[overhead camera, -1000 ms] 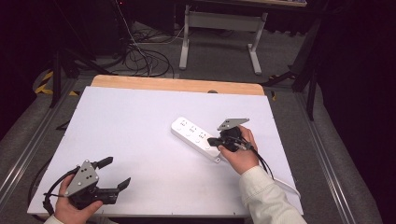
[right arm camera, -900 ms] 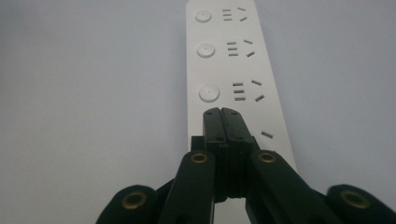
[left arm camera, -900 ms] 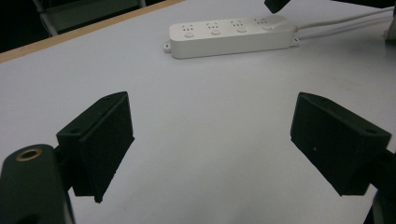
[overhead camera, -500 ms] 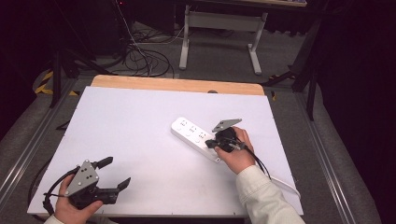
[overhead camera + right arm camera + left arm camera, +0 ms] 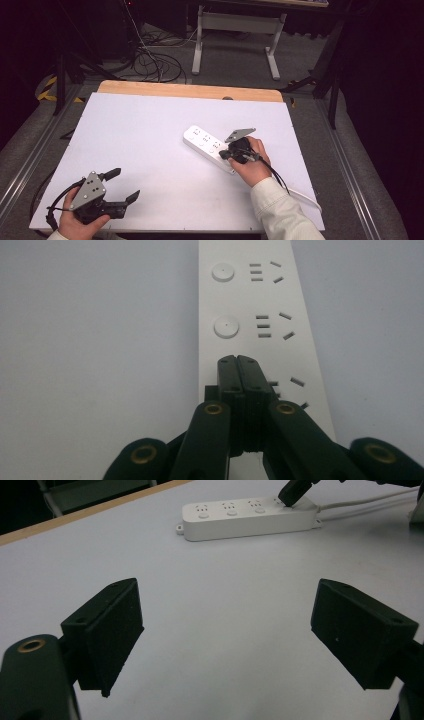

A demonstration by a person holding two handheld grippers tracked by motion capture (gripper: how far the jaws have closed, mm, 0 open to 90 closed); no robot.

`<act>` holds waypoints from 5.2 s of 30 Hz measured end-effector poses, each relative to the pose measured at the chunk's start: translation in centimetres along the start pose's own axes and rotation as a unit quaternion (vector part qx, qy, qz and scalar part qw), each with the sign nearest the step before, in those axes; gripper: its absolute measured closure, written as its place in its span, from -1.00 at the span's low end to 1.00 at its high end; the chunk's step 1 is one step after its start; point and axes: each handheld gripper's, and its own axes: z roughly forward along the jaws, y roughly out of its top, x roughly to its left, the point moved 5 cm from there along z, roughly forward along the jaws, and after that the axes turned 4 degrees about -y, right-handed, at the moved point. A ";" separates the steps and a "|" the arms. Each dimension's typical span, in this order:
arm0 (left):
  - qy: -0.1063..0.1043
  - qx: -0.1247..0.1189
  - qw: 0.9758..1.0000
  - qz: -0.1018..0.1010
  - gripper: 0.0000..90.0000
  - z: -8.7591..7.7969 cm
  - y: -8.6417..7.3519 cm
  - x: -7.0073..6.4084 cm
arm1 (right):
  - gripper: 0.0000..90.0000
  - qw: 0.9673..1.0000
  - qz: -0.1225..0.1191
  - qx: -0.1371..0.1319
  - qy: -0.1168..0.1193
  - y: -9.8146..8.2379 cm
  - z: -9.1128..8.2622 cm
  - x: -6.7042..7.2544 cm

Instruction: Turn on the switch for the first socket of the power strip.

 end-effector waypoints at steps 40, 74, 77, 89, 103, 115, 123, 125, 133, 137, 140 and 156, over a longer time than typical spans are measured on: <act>0.001 -0.001 1.000 0.001 -0.69 0.0 0.0 -0.1 | 1.00 1.000 0.008 0.012 0.001 0.0 0.3 0.0; 0.001 -0.003 1.000 0.002 -0.69 0.0 0.1 0.1 | 1.00 1.000 -0.003 0.004 -0.018 0.2 0.5 0.4; 0.001 -0.002 1.000 0.000 -0.69 -0.1 0.1 0.1 | 1.00 1.000 -0.002 -0.012 -0.019 0.4 0.1 0.6; 0.002 -0.002 1.000 0.000 -0.69 0.0 0.1 0.1 | 1.00 0.996 -0.004 -0.085 -0.012 2.1 -3.3 1.0; -0.002 -0.002 1.000 -0.002 -0.69 0.1 0.1 0.2 | 1.00 0.994 -0.009 -0.112 -0.016 3.1 -5.3 1.5; 0.000 -0.003 1.000 -0.001 -0.69 0.1 0.1 0.2 | 0.45 0.990 -0.019 -0.139 -0.021 3.4 -5.9 1.3; -0.002 -0.003 1.000 -0.004 -0.69 0.0 0.1 0.2 | 0.03 0.987 -0.002 -0.157 -0.022 3.4 -7.7 1.2; -0.002 -0.003 1.000 -0.004 -0.69 0.0 0.2 0.2 | -0.15 0.987 0.015 -0.160 -0.021 3.1 -8.3 1.3; -0.005 -0.006 1.000 -0.004 -0.70 -0.1 0.2 0.2 | -0.41 0.981 0.019 -0.191 -0.019 2.0 -11.0 1.7; -0.016 -0.009 1.000 -0.003 -0.77 -0.2 0.2 0.1 | -0.49 0.980 0.028 -0.197 -0.002 1.0 -11.9 1.9; -0.018 -0.011 1.000 -0.001 -0.81 -0.3 0.3 0.2 | -0.55 0.976 0.043 -0.211 0.016 0.3 -12.5 2.1; -0.030 -0.023 0.999 -0.004 -0.87 -0.8 0.3 0.2 | -0.72 0.975 0.041 -0.215 0.036 -4.3 -12.8 3.0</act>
